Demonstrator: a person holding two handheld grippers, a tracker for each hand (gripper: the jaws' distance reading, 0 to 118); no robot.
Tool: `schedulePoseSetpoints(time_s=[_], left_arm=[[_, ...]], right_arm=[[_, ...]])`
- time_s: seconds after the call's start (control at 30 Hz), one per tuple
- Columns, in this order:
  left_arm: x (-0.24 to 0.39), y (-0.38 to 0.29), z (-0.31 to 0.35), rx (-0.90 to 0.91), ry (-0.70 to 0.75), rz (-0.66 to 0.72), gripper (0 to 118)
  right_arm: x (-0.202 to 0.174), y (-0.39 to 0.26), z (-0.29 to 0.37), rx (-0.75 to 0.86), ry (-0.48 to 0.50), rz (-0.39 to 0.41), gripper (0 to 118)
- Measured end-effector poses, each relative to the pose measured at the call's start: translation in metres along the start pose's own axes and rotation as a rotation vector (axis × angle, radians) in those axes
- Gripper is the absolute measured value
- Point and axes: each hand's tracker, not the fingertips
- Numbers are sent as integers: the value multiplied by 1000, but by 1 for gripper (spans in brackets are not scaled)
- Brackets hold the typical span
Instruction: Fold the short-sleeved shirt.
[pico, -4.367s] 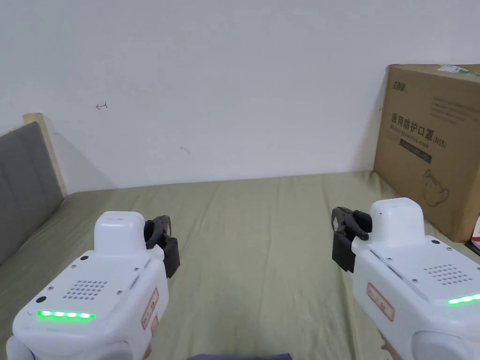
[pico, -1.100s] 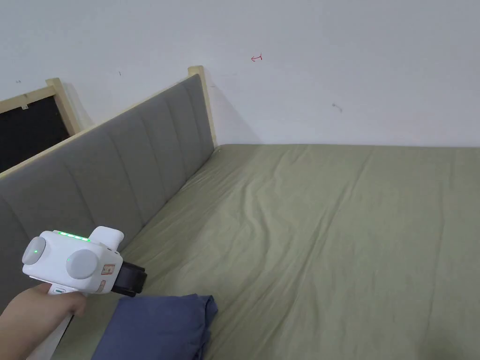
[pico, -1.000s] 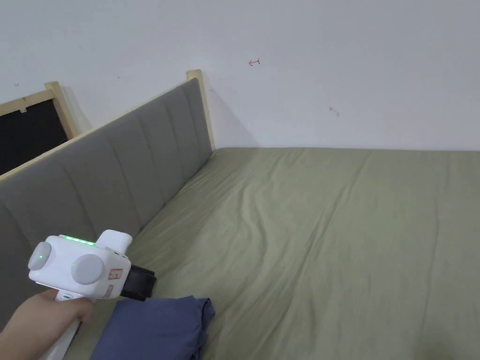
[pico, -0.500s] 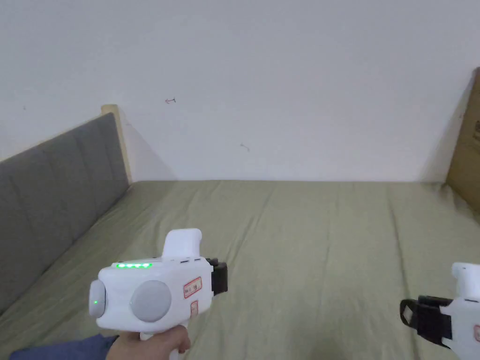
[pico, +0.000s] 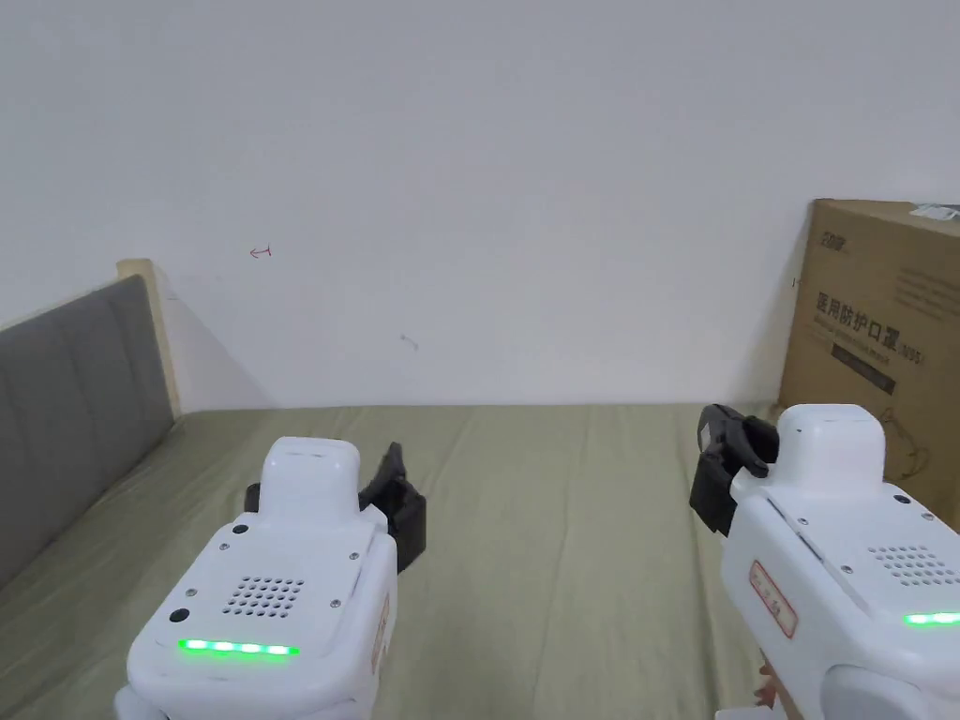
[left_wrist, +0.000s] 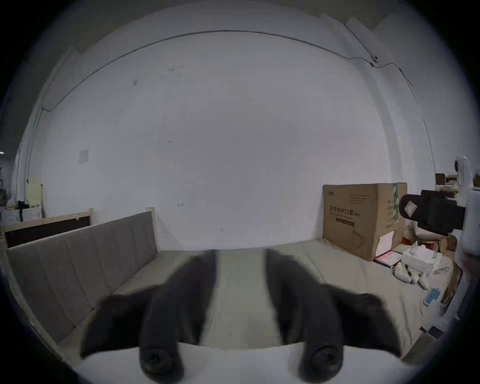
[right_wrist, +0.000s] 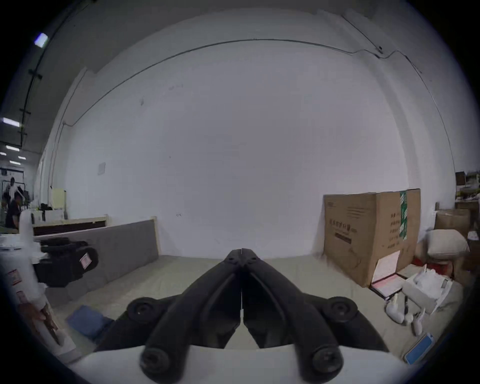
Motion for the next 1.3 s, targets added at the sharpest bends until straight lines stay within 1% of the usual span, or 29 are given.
schedulePoseSetpoints(time_s=[0.03,0.07,0.1,0.13,0.17,0.2,0.3,0.47,0.57,0.7,0.87,1.07,1.23,1.3], left_arm=[[-1,-1,0,-13,-8,4,63],[-2,-3,0,-15,-16,9,68],[-2,-4,1,-13,-14,11,82],[-1,-5,1,-17,-7,13,100],[-2,-6,0,-28,1,12,116],[-1,-8,-1,-33,5,14,118],[-7,-12,2,-9,3,57,118],[-4,-12,2,-7,17,46,118],[-4,-10,4,8,-33,28,118],[0,-8,8,13,-9,8,118],[0,-8,8,2,-11,33,118],[-3,-13,9,-16,-18,55,118],[-6,-15,6,-39,19,84,118],[-11,-16,6,-41,4,93,118]], right_arm=[[-1,-2,-3,-11,-19,5,6],[-1,-4,-4,-14,-35,4,19],[-2,-5,-7,-20,-48,4,31],[-3,-7,-7,-27,-69,5,43],[-3,-10,-8,-36,-79,7,61],[-3,-12,-8,-41,-83,7,78],[-3,-19,-5,-61,-68,9,96],[-8,-26,1,-43,-79,51,115],[-10,-29,3,-46,-95,63,115],[-11,-33,4,-59,-87,74,115],[-10,-35,5,-68,-105,39,115],[-10,-37,3,-98,-99,54,115],[-11,-40,3,-107,-97,45,115],[-12,-41,3,-114,-93,50,115]])
